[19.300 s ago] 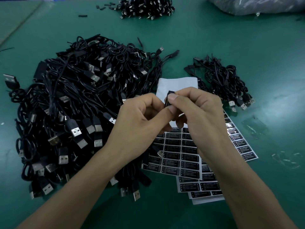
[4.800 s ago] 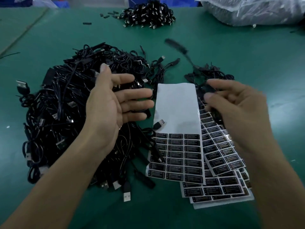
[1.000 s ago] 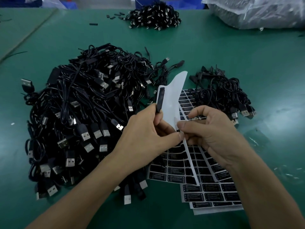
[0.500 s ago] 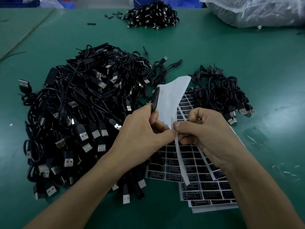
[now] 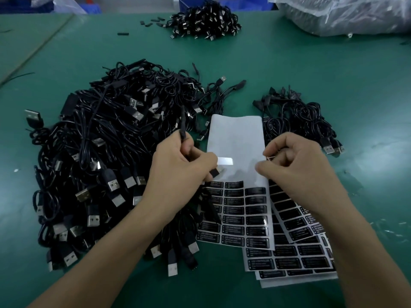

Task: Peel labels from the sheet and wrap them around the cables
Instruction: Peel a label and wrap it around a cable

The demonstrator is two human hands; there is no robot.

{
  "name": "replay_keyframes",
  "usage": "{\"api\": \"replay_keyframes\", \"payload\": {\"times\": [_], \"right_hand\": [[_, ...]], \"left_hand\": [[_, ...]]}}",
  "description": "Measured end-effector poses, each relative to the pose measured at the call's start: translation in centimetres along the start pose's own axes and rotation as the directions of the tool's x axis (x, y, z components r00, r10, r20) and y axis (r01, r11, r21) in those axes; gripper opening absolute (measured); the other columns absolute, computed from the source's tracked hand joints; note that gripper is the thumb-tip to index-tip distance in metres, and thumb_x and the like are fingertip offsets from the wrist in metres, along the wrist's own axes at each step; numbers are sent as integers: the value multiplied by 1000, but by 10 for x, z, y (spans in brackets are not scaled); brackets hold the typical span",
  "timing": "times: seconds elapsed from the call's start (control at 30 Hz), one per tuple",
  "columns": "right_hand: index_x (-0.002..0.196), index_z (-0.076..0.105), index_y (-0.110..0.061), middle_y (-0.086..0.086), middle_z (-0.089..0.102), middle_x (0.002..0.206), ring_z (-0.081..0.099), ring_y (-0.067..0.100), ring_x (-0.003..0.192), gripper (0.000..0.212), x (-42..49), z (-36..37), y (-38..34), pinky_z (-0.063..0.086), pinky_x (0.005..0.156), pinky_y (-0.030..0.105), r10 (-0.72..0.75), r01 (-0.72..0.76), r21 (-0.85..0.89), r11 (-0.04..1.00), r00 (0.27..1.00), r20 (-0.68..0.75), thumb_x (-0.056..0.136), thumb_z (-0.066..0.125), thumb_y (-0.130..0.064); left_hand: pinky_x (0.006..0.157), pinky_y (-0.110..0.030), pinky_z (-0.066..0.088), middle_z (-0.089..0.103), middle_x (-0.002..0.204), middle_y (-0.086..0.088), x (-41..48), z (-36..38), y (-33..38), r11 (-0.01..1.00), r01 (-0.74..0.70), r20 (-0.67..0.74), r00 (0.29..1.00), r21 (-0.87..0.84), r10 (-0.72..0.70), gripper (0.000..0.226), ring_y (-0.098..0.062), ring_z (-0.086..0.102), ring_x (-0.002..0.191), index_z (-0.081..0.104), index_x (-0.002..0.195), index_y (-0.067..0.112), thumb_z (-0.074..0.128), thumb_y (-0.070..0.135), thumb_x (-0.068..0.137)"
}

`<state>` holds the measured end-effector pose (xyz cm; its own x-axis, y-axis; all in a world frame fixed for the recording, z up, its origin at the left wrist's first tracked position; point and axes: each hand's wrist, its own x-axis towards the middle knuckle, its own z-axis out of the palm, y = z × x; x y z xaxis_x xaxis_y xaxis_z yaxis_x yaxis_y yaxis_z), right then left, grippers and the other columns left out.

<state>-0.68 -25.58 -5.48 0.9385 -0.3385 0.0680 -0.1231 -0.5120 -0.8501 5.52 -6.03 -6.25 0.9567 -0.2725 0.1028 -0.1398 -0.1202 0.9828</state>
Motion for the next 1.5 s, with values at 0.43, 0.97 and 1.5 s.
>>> {"api": "replay_keyframes", "payload": {"times": [0.43, 0.97, 1.5], "right_hand": [[99, 76, -19, -8, 48, 84, 49, 8, 74, 23, -16, 34, -14, 46, 56, 27, -525, 497, -322, 806, 851, -1, 78, 84, -18], [67, 77, -21, -9, 57, 50, 38, 2, 44, 22, -12, 27, -23, 34, 43, 11, 73, -34, 565, 825, 996, -46, 86, 73, -10], [74, 80, -20, 0, 70, 72, 54, 5, 54, 15, -9, 25, -22, 33, 38, 15, 156, -246, 755, 607, 969, 190, 61, 79, -27]], "left_hand": [[47, -16, 43, 64, 61, -3, 0, 0, 0, 997, 18, 6, 1000, -77, -17, 40, -13, 61, 50, 31, 75, 20, 68, 4, 76], [49, -15, 32, 44, 55, 6, -5, 4, 4, 998, -24, 60, 998, 57, 20, 47, -5, 36, 51, 52, 70, 14, 31, 42, 101], [51, -10, 42, 72, 70, 3, -4, 4, -4, 997, -72, 188, 980, 30, 65, 23, 1, 56, 51, 72, 97, 30, 55, 16, 103]]}}
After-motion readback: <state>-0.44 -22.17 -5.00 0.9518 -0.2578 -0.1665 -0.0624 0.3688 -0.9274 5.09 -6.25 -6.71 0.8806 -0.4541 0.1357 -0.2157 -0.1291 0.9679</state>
